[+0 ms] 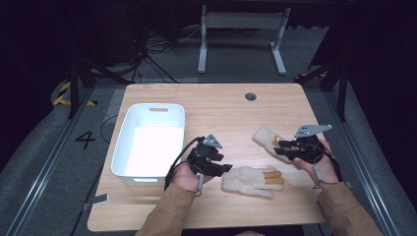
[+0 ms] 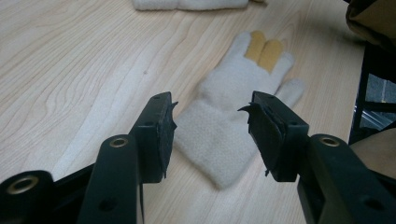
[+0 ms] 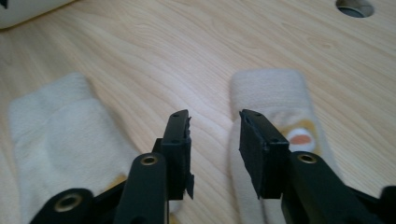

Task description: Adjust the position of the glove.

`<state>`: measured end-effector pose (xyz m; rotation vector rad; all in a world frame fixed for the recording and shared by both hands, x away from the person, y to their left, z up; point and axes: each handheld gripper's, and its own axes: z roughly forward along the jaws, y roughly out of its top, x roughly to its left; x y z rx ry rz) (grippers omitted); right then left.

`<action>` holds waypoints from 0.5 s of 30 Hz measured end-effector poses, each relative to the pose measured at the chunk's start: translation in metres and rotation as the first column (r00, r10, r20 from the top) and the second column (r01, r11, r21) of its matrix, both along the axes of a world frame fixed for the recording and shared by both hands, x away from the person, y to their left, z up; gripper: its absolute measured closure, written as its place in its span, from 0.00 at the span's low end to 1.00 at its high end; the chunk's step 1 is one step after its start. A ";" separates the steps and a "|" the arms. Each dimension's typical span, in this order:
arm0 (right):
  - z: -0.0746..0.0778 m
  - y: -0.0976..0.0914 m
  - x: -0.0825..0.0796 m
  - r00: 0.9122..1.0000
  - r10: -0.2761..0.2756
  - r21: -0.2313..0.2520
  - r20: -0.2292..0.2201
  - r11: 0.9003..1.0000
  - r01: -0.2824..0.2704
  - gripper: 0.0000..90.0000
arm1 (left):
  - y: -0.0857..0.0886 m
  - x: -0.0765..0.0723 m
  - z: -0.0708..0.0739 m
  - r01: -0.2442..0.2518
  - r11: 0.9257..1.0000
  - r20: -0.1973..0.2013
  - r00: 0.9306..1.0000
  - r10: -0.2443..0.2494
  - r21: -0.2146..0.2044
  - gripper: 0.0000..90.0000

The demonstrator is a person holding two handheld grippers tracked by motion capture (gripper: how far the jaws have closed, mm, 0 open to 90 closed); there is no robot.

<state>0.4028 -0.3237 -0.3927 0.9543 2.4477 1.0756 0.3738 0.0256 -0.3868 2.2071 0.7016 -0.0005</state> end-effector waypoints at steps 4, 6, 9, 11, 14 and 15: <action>0.000 -0.009 0.007 0.998 -0.063 0.008 0.013 0.998 0.063 0.60 | 0.003 -0.001 -0.001 -0.010 1.000 -0.003 1.000 0.010 0.004 0.56; 0.000 -0.012 0.010 0.996 -0.083 0.014 0.012 0.996 0.083 0.57 | 0.005 -0.002 -0.002 -0.017 1.000 -0.004 1.000 0.017 0.007 0.56; -0.003 -0.017 0.015 0.992 -0.122 0.012 0.023 0.992 0.122 0.54 | 0.008 -0.003 -0.004 -0.026 1.000 -0.007 1.000 0.026 0.010 0.56; -0.005 -0.021 0.020 0.990 -0.139 0.025 0.008 0.990 0.139 0.53 | 0.009 -0.004 -0.005 -0.031 0.999 -0.009 0.999 0.031 0.010 0.56; -0.011 -0.024 0.028 0.986 -0.169 0.009 -0.005 0.986 0.169 0.52 | 0.012 -0.005 -0.006 -0.040 0.999 -0.011 0.999 0.040 0.012 0.56; -0.013 -0.025 0.029 0.985 -0.172 0.009 -0.010 0.985 0.172 0.52 | 0.013 -0.006 -0.006 -0.043 0.999 -0.012 0.999 0.043 0.014 0.56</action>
